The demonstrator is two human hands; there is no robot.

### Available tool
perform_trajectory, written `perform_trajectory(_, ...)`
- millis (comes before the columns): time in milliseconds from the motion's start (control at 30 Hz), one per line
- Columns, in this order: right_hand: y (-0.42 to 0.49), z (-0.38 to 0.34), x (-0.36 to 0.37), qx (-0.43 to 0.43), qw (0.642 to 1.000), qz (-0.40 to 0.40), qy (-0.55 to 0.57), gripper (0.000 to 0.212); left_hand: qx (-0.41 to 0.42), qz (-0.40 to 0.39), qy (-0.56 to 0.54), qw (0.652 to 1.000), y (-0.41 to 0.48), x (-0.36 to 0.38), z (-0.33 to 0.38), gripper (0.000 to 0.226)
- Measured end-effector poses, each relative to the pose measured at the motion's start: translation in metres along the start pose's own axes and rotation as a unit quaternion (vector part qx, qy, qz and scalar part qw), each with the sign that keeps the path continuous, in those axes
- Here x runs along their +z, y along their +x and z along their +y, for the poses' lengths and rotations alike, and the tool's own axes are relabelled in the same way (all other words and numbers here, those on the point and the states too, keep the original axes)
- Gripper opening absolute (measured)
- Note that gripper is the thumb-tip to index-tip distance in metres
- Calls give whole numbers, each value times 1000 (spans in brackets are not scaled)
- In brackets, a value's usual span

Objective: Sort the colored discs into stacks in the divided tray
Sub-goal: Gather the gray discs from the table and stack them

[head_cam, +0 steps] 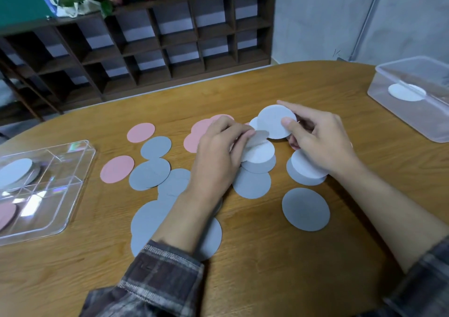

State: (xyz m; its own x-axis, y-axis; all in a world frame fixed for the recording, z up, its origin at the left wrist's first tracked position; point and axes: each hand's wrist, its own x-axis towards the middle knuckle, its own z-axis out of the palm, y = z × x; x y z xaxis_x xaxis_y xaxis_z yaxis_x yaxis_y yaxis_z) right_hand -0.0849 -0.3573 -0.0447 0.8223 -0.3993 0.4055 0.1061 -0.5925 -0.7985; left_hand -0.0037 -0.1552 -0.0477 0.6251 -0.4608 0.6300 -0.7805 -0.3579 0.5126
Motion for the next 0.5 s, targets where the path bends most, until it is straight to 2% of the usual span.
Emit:
perform_trajectory(233,-4,-3,3,-20,998,-61,12,36,-84,39,-81,992,-1,3,3,4)
perform_trajectory(333,-4,-5,5,-25,996,-79,22,37,-128,39,-117,984,-2,4,5,11)
perform_trajectory(433,-5,-4,6,-18,996,-78,27,37,-121,25,-107,986,-2,7,6,25)
perform_trajectory(500,-6,-4,6,-27,996,-81,2,37,-94,17,-79,992,-2,8,5,25)
